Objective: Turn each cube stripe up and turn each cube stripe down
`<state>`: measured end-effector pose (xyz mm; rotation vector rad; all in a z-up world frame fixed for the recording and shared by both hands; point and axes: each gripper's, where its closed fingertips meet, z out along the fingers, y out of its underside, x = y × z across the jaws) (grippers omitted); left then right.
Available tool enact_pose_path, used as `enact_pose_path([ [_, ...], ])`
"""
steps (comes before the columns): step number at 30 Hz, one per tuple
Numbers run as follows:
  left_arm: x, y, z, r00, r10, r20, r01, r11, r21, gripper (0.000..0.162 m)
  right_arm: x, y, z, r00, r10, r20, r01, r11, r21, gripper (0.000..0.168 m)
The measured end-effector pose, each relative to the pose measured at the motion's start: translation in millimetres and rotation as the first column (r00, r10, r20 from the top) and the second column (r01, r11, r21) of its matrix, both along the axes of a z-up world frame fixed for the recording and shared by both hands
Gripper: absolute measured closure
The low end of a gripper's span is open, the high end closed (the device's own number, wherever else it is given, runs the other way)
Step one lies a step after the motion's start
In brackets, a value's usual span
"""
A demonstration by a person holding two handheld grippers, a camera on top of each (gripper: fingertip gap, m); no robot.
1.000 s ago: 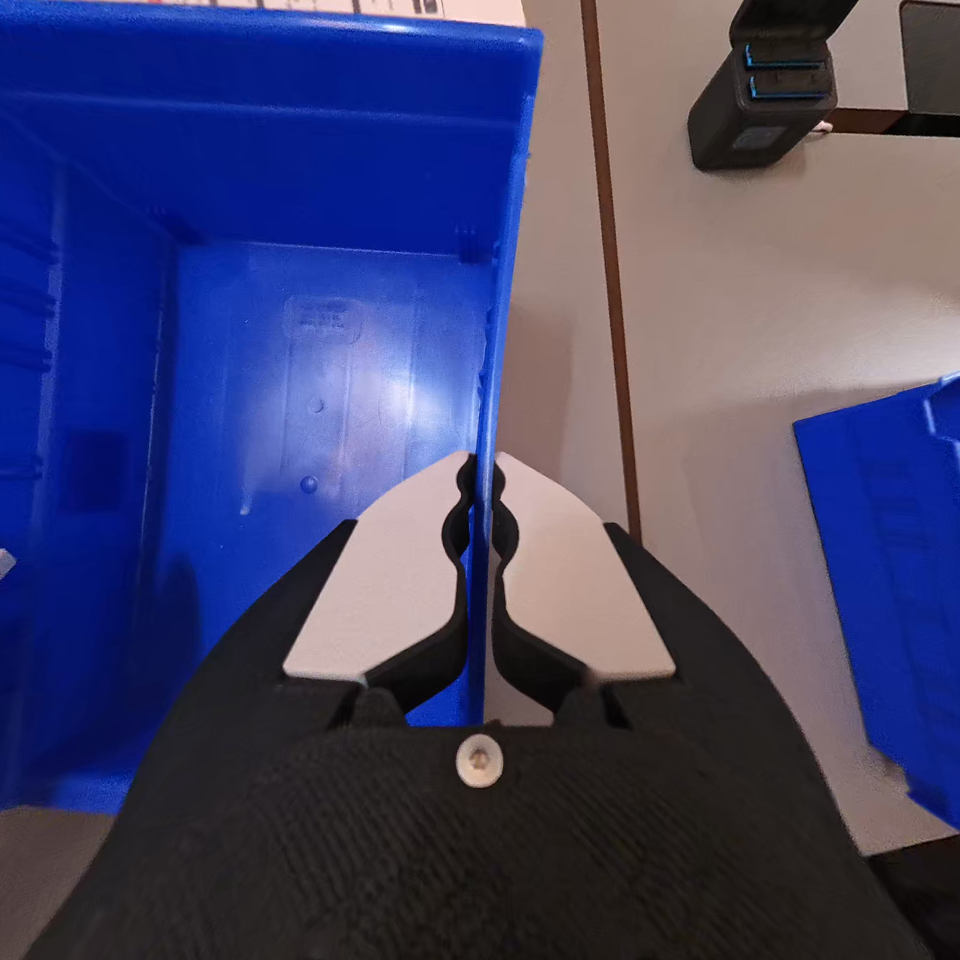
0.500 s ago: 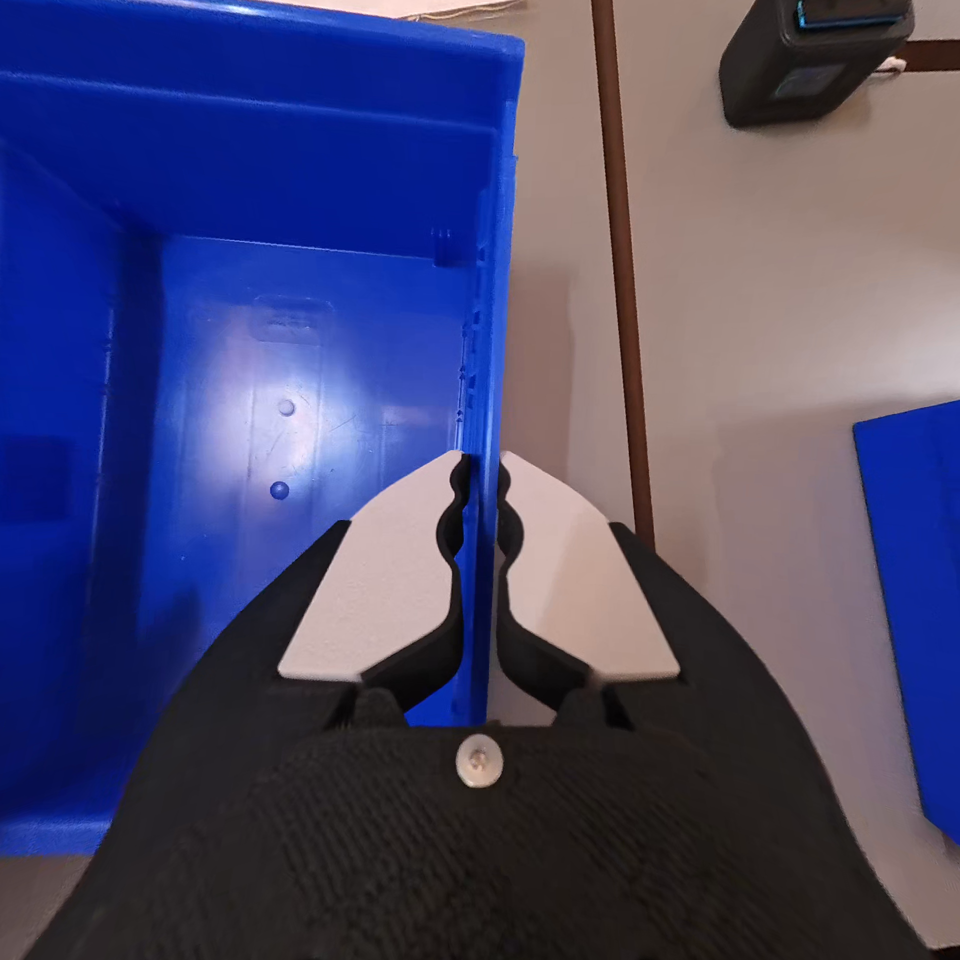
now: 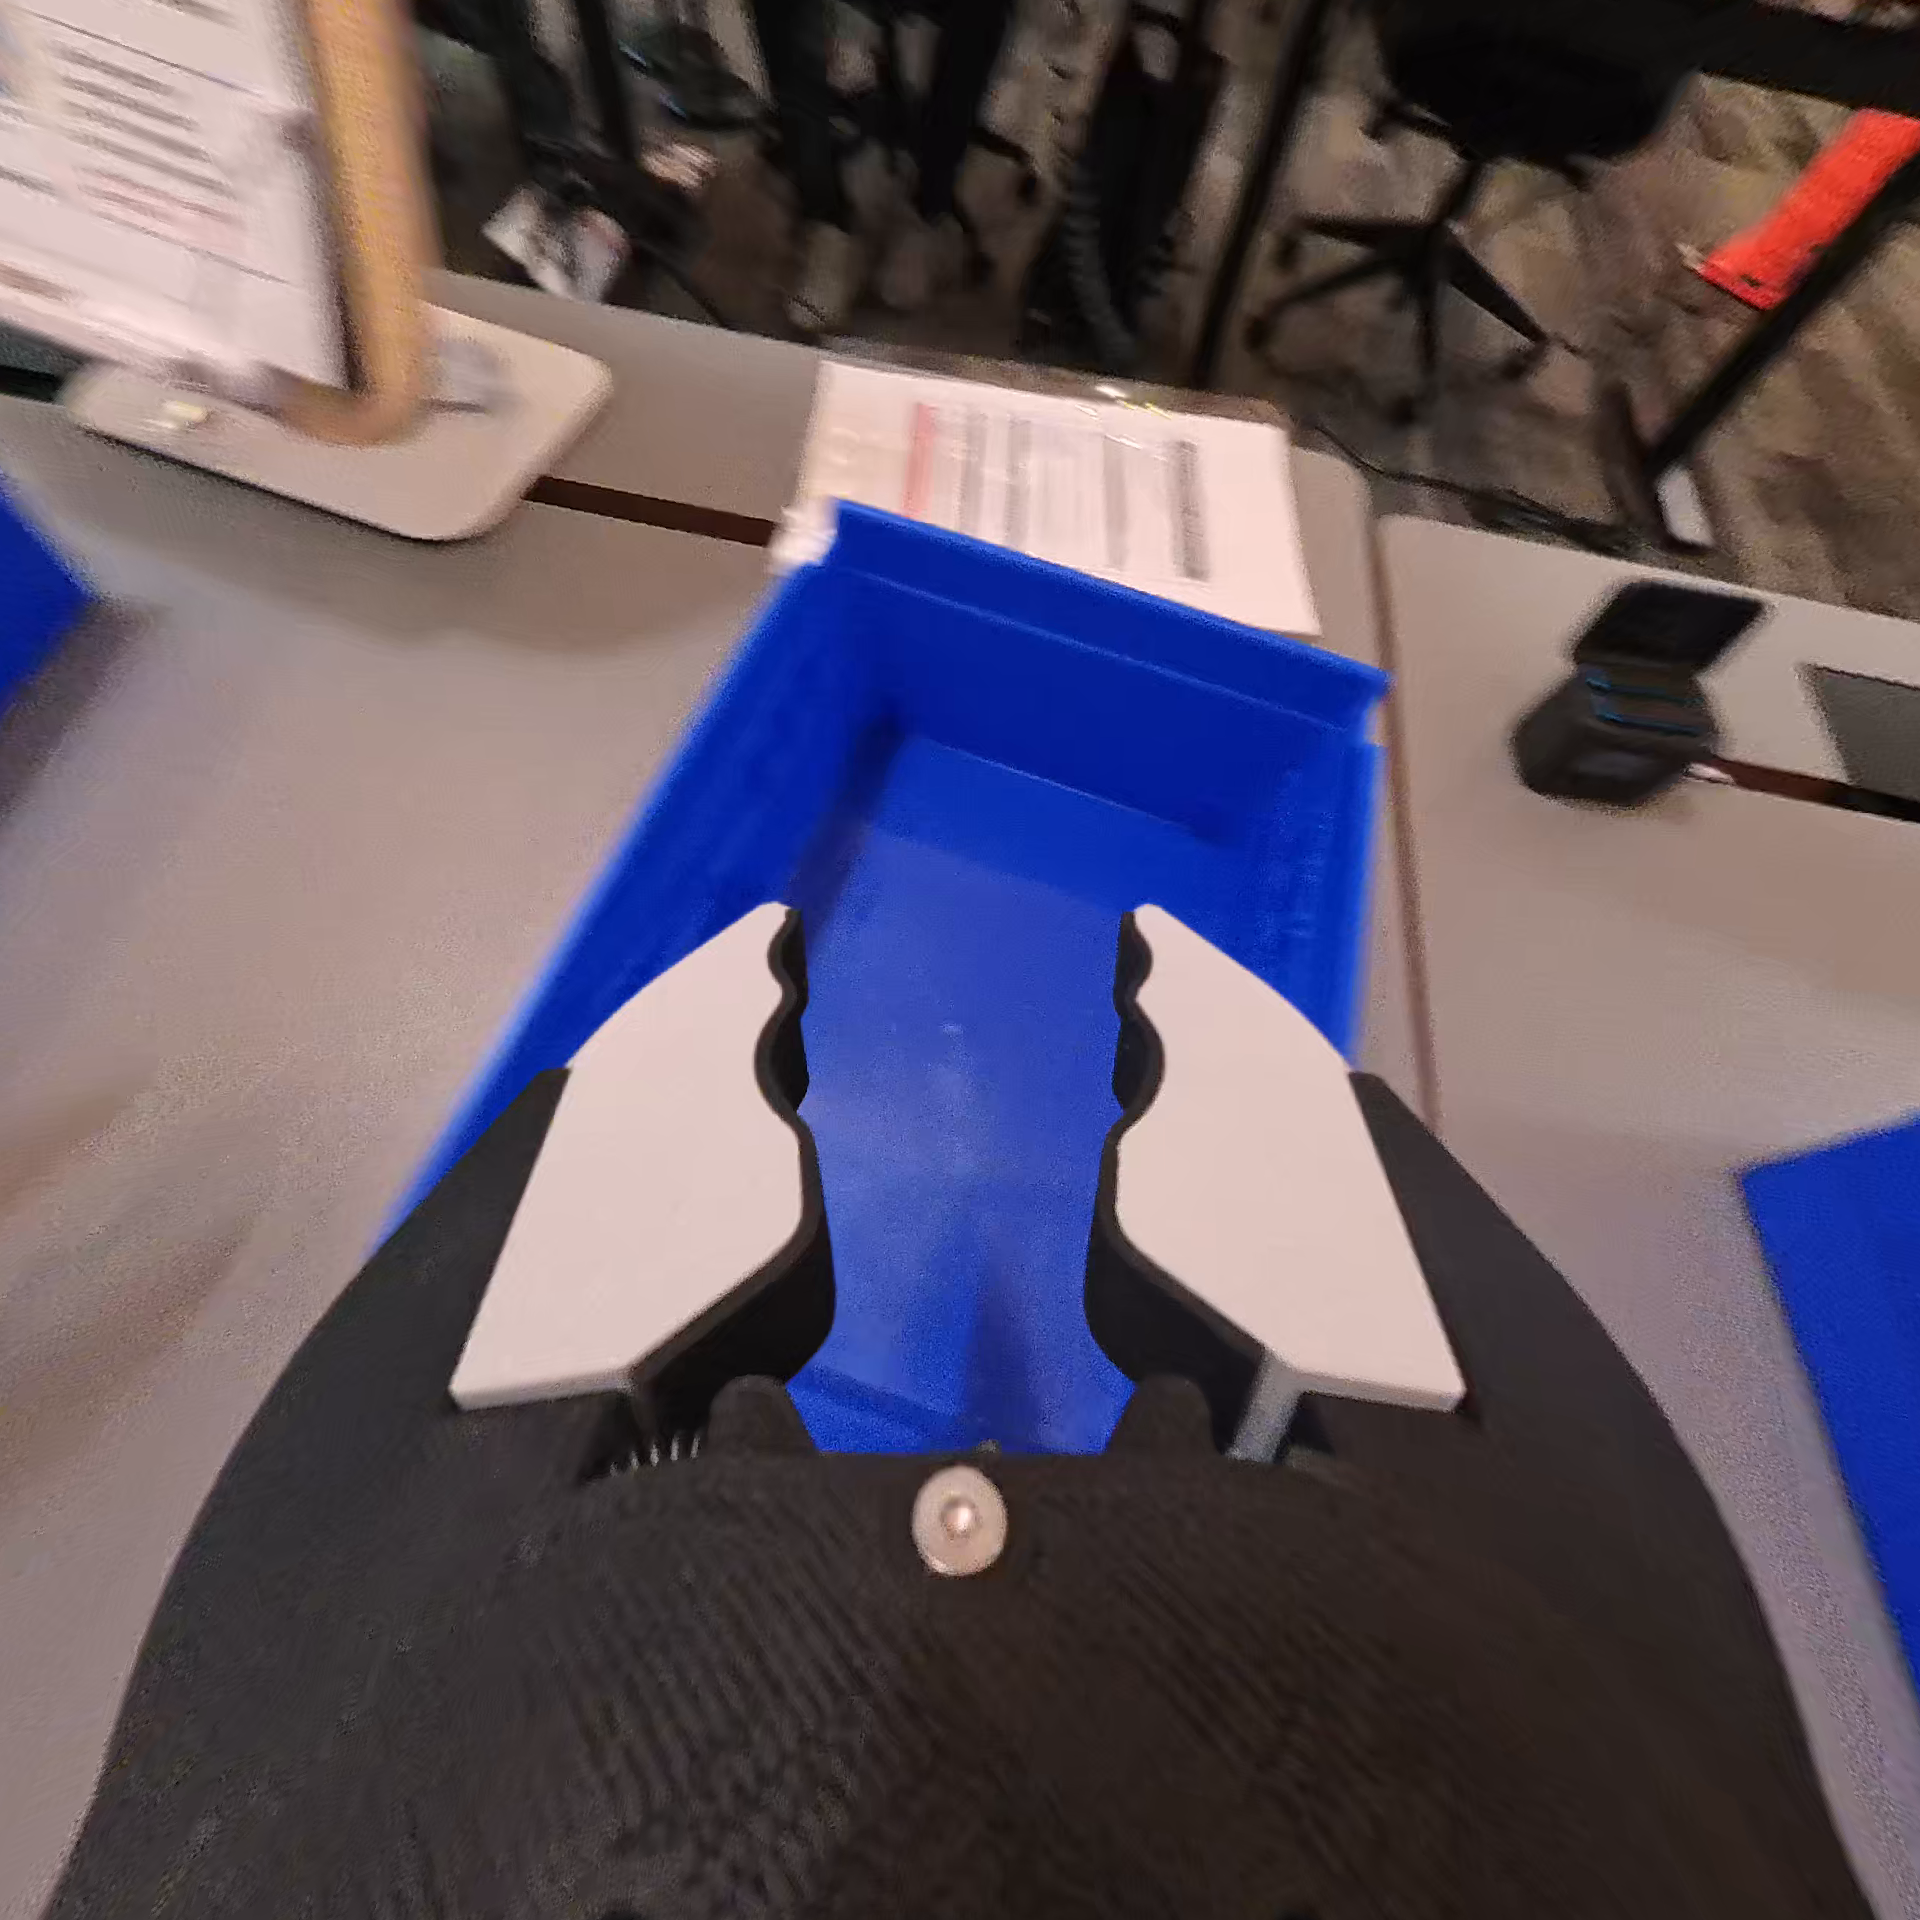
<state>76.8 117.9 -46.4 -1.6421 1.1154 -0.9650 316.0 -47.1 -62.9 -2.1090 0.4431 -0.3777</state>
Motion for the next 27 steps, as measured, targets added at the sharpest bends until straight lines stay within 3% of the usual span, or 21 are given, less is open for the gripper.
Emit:
enact_pose_path([
  [4, -101, 69, -16, 0.977, 0.194, -0.091, -0.185, 0.978, 0.096, 0.1, -88, 19, 1, 0.982, 0.185, -0.033, -0.182, 0.979, 0.097, 0.11],
  [7, -176, 119, -34, 0.918, 0.354, -0.178, -0.324, 0.929, 0.178, 0.099, -144, 35, -1, 0.962, 0.265, -0.065, -0.253, 0.956, 0.147, 0.111],
  [11, -242, 157, -62, 0.858, 0.447, -0.254, -0.429, 0.895, 0.125, 0.101, -215, 69, -15, 0.924, 0.369, -0.097, -0.352, 0.922, 0.159, 0.111],
  [16, -259, 160, -97, 0.871, 0.406, -0.275, -0.433, 0.9, -0.042, 0.106, -282, 134, -42, 0.884, 0.427, -0.191, -0.392, 0.899, 0.196, 0.112],
  [19, -262, 159, -111, 0.867, 0.403, -0.292, -0.434, 0.899, -0.048, 0.111, -311, 168, -63, 0.854, 0.454, -0.256, -0.423, 0.89, 0.168, 0.111],
  [23, -266, 160, -121, 0.869, 0.398, -0.292, -0.425, 0.905, -0.031, 0.132, -340, 198, -79, 0.799, 0.503, -0.329, -0.475, 0.864, 0.167, 0.112],
  [27, -263, 158, -120, 0.88, 0.393, -0.268, -0.406, 0.914, 0.008, 0.154, -352, 215, -98, 0.802, 0.498, -0.329, -0.498, 0.863, 0.092, 0.127],
])
